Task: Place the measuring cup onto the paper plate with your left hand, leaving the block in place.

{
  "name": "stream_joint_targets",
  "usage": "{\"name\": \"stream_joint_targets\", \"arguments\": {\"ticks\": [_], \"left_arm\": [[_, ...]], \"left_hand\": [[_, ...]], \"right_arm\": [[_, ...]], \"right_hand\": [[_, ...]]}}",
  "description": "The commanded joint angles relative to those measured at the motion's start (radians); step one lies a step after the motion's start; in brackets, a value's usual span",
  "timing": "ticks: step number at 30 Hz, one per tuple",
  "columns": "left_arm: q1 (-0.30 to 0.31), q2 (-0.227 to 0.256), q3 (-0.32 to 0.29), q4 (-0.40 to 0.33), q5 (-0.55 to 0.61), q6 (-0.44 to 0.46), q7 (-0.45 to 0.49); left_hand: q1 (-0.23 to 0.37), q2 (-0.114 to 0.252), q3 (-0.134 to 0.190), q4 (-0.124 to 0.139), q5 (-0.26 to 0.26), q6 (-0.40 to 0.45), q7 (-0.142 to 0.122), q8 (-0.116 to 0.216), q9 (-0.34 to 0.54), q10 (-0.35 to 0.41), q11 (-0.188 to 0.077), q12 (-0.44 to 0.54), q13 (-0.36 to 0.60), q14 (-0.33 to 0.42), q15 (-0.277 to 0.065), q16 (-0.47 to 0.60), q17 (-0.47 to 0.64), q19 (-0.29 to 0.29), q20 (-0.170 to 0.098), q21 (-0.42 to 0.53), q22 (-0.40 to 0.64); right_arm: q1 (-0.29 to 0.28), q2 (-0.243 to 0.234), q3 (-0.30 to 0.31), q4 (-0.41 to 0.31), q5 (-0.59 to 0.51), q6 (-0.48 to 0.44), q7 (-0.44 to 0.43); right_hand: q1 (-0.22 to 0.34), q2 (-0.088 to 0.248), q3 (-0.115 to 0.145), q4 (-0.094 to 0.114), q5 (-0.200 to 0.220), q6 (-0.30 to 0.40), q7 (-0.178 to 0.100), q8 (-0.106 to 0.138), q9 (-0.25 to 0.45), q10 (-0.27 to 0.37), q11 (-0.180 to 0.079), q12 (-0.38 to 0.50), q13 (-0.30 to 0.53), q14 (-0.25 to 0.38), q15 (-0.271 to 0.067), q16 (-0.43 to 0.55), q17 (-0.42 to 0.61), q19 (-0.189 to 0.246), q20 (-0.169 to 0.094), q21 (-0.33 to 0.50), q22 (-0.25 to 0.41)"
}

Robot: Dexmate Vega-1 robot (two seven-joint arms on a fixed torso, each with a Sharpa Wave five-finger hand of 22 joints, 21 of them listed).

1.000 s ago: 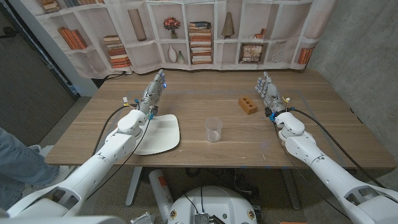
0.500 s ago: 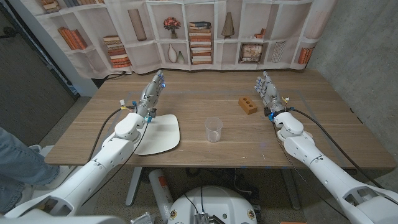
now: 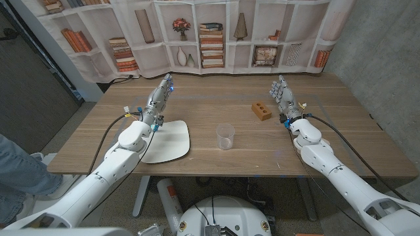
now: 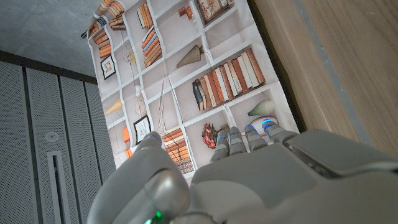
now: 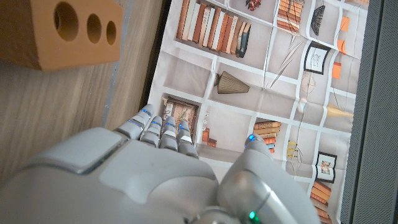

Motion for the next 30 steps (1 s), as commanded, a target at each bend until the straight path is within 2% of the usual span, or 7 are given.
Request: {"name": "stream_joint_targets", "arguments": {"ticks": [1,17,24,30], "left_arm": [[0.03,0.014,-0.006,-0.031,0.046,-0.037,0.017],[0.071,0.02,-0.013,-0.052,0.103,-0.11,0.029],[0.083,0.021,-0.012,-0.058,0.118,-0.12,0.031],[0.09,0.015,-0.008,-0.05,0.121,-0.131,0.027]], "left_hand": [[0.012,0.004,0.002,-0.005,0.009,0.011,0.001,0.003,0.001,0.004,0.001,0.007,0.006,0.007,-0.001,0.004,0.003,0.004,-0.019,-0.001,0.005],[0.019,0.007,0.001,-0.008,0.008,0.022,0.0,0.002,0.001,0.018,0.001,0.006,0.006,0.019,-0.003,0.003,0.003,0.007,-0.016,-0.003,0.005],[0.021,0.008,0.0,-0.009,0.008,0.026,0.0,0.002,0.002,0.022,-0.002,0.006,0.006,0.025,-0.005,0.004,0.003,0.008,-0.015,-0.004,0.005],[0.023,0.008,-0.001,-0.01,0.008,0.029,-0.001,0.002,0.002,0.024,-0.003,0.005,0.006,0.027,-0.003,0.002,0.003,0.008,-0.013,-0.005,0.005]], "right_arm": [[-0.009,-0.007,0.008,-0.016,-0.001,-0.008,-0.016],[-0.021,-0.015,0.014,-0.037,-0.007,0.004,-0.022],[-0.039,-0.024,0.017,-0.068,-0.011,0.005,-0.031],[-0.042,-0.023,0.021,-0.061,-0.005,0.02,-0.019]], "right_hand": [[0.013,-0.004,0.002,-0.007,-0.001,0.009,0.003,0.007,0.003,0.008,-0.002,0.006,0.005,0.007,0.002,0.004,0.004,0.01,-0.014,0.008,0.003],[0.015,-0.002,0.001,-0.009,-0.004,0.01,0.0,0.006,0.003,0.013,-0.003,0.006,0.005,0.011,0.001,0.004,0.004,0.012,-0.013,0.008,0.004],[0.017,-0.002,0.0,-0.01,-0.006,0.014,0.0,0.006,0.003,0.02,-0.004,0.008,0.005,0.014,0.0,0.004,0.004,0.014,-0.013,0.008,0.004],[0.018,-0.002,0.0,-0.011,-0.007,0.018,-0.001,0.007,0.003,0.024,-0.003,0.009,0.005,0.018,0.0,0.005,0.004,0.019,-0.014,0.009,0.004]]}}
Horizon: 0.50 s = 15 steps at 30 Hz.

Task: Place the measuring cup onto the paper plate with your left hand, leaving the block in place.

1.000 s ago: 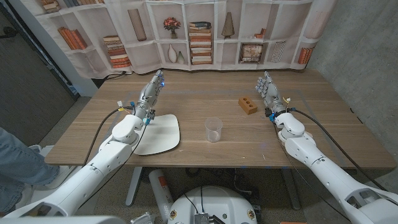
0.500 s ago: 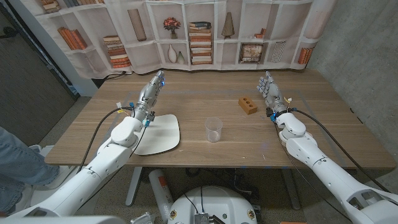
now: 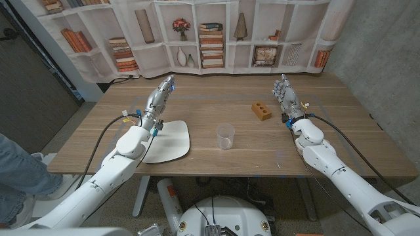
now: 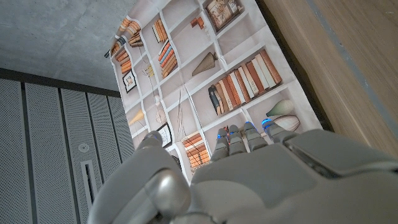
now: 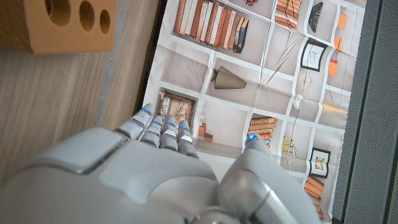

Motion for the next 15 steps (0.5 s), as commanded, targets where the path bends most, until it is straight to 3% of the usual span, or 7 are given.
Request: {"name": "stream_joint_targets", "arguments": {"ticks": [1,15], "left_arm": [[0.02,-0.005,0.004,0.003,0.022,-0.031,0.001],[0.046,0.0,0.001,-0.014,0.112,-0.065,0.047]], "left_hand": [[0.012,0.004,0.004,-0.006,0.008,0.008,0.003,0.001,0.002,0.008,0.003,0.005,0.001,0.005,0.006,0.002,0.003,0.004,-0.017,-0.001,0.006],[0.017,0.005,0.002,-0.009,0.009,0.014,0.001,0.0,0.002,0.016,0.001,0.004,0.002,0.015,0.003,0.002,0.004,0.004,-0.016,-0.003,0.006]], "right_arm": [[-0.016,-0.006,0.007,-0.014,0.0,0.019,0.004],[-0.015,-0.014,0.009,-0.032,-0.007,0.004,-0.01]], "right_hand": [[0.008,-0.002,0.003,-0.008,-0.004,0.005,0.004,0.007,0.003,0.012,0.003,0.011,0.005,0.008,-0.002,0.005,0.004,0.008,-0.01,0.009,0.004],[0.009,-0.003,0.002,-0.01,-0.007,0.008,0.002,0.006,0.003,0.022,0.006,0.013,0.005,0.011,-0.002,0.004,0.004,0.01,-0.01,0.009,0.004]]}}
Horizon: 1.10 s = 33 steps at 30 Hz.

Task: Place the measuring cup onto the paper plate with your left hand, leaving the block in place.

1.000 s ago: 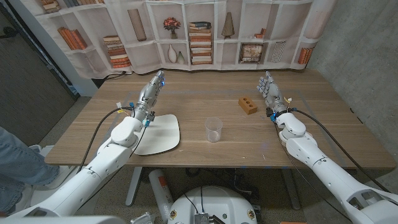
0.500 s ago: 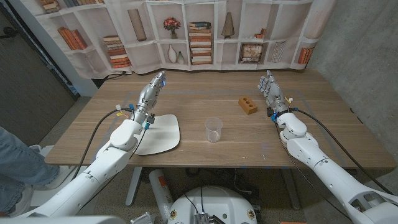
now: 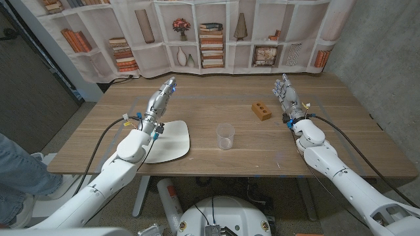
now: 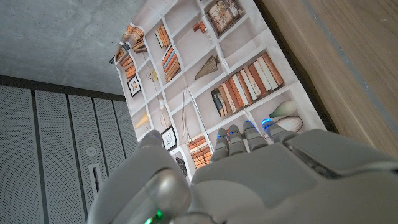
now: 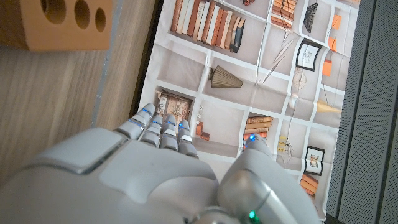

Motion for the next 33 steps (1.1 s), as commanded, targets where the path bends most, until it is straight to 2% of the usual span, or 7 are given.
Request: {"name": "stream_joint_targets", "arguments": {"ticks": [1,19,33], "left_arm": [[0.023,0.003,0.002,-0.012,0.069,-0.027,0.03],[0.024,0.004,0.026,-0.021,0.109,-0.05,0.013],[0.058,0.008,0.024,-0.036,0.141,-0.09,0.02]], "left_hand": [[0.012,0.0,-0.001,-0.007,0.009,0.005,0.004,0.0,0.002,0.011,0.0,0.004,0.002,0.005,0.001,0.002,0.004,0.005,-0.016,-0.003,0.006],[0.024,-0.002,-0.002,-0.014,0.011,0.011,0.006,-0.002,0.002,0.018,0.003,0.001,0.002,-0.002,-0.006,-0.005,0.003,0.006,-0.013,-0.005,0.005],[0.035,-0.006,-0.004,-0.022,0.013,0.014,0.005,-0.003,0.003,0.018,0.003,-0.002,0.002,-0.002,-0.005,-0.007,0.003,0.006,-0.007,-0.007,0.005]], "right_arm": [[0.0,-0.011,0.001,-0.018,-0.009,-0.007,-0.007],[0.009,0.003,0.0,0.012,-0.001,-0.002,-0.002],[0.026,0.016,-0.008,0.034,-0.005,0.004,0.006]], "right_hand": [[0.009,-0.003,0.002,-0.002,-0.007,0.005,-0.002,0.006,0.003,0.01,0.004,0.005,0.005,0.007,0.001,0.004,0.004,0.009,-0.011,0.009,0.004],[0.011,-0.002,0.0,-0.004,-0.009,0.006,-0.005,0.005,0.003,0.013,0.003,0.004,0.005,0.011,0.001,0.003,0.004,0.01,-0.01,0.008,0.004],[0.013,0.0,0.0,-0.005,-0.012,0.008,-0.007,0.004,0.003,0.016,0.005,0.004,0.005,0.011,0.002,0.002,0.005,0.01,-0.009,0.007,0.004]]}}
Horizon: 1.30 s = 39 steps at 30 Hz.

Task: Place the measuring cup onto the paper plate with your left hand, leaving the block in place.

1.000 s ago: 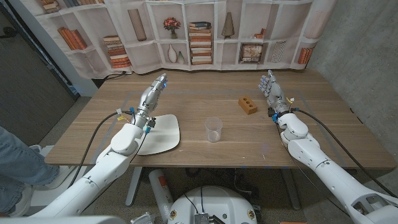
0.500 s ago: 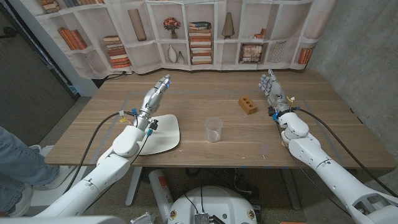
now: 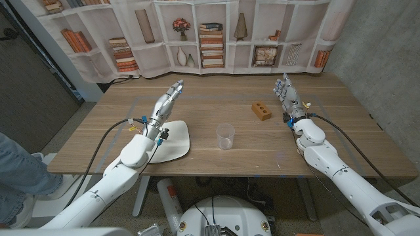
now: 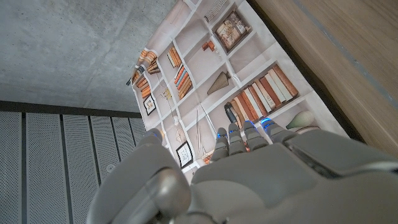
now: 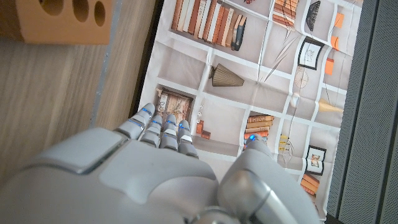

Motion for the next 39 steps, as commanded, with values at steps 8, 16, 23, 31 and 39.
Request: {"name": "stream_joint_targets", "arguments": {"ticks": [8,16,23,31,39], "left_arm": [[0.051,0.007,-0.009,-0.033,0.053,-0.036,0.022],[0.082,0.021,-0.017,-0.076,0.104,-0.012,0.05],[0.108,0.028,-0.028,-0.109,0.155,0.007,0.083],[0.125,0.032,-0.03,-0.126,0.177,0.021,0.097],[0.125,0.033,-0.024,-0.124,0.203,0.019,0.101]], "left_hand": [[0.024,-0.005,0.001,-0.012,0.007,0.005,0.003,-0.004,0.003,0.01,0.002,-0.001,0.003,0.004,0.0,0.0,0.003,0.001,0.001,-0.004,0.005],[0.041,-0.012,0.001,-0.024,0.008,0.001,0.005,-0.007,0.003,0.01,0.007,-0.004,0.003,0.005,0.007,-0.001,0.003,0.004,0.012,-0.004,0.005],[0.062,-0.021,0.001,-0.039,0.009,0.0,0.008,-0.008,0.004,0.009,0.015,-0.006,0.004,0.005,0.012,-0.003,0.003,-0.002,0.007,-0.008,0.004],[0.074,-0.026,0.0,-0.047,0.01,0.0,0.01,-0.008,0.004,0.01,0.016,-0.007,0.004,0.006,0.013,-0.003,0.003,-0.002,0.009,-0.009,0.004],[0.091,-0.037,-0.002,-0.06,0.011,-0.01,0.014,-0.013,0.004,0.008,0.022,-0.009,0.005,0.002,0.025,-0.005,0.003,-0.001,0.015,-0.01,0.004]], "right_arm": [[0.019,0.012,-0.012,0.022,-0.003,0.006,0.013],[0.016,0.012,-0.011,0.012,-0.001,0.001,0.009],[0.014,0.011,-0.012,0.01,-0.002,0.0,0.008],[0.019,0.017,-0.013,0.018,-0.001,0.007,0.012],[0.021,0.024,-0.013,0.029,0.003,0.012,0.015]], "right_hand": [[0.014,0.001,-0.001,-0.006,-0.005,0.004,-0.003,0.004,0.004,0.012,-0.002,0.003,0.005,0.01,0.005,0.003,0.005,0.008,-0.012,0.007,0.004],[0.014,0.001,-0.001,-0.007,-0.006,0.006,-0.005,0.004,0.004,0.013,-0.002,0.003,0.005,0.011,0.006,0.002,0.005,0.007,-0.01,0.007,0.004],[0.014,0.002,-0.002,-0.007,-0.007,0.006,-0.006,0.004,0.004,0.014,-0.003,0.003,0.006,0.012,0.007,0.002,0.005,0.007,-0.01,0.006,0.004],[0.014,0.002,-0.003,-0.007,-0.009,0.006,-0.007,0.003,0.004,0.015,-0.002,0.002,0.006,0.013,0.007,0.002,0.005,0.007,-0.009,0.006,0.004],[0.014,0.003,-0.003,-0.008,-0.01,0.006,-0.008,0.003,0.004,0.016,-0.002,0.002,0.006,0.013,0.007,0.002,0.006,0.007,-0.008,0.006,0.005]]}}
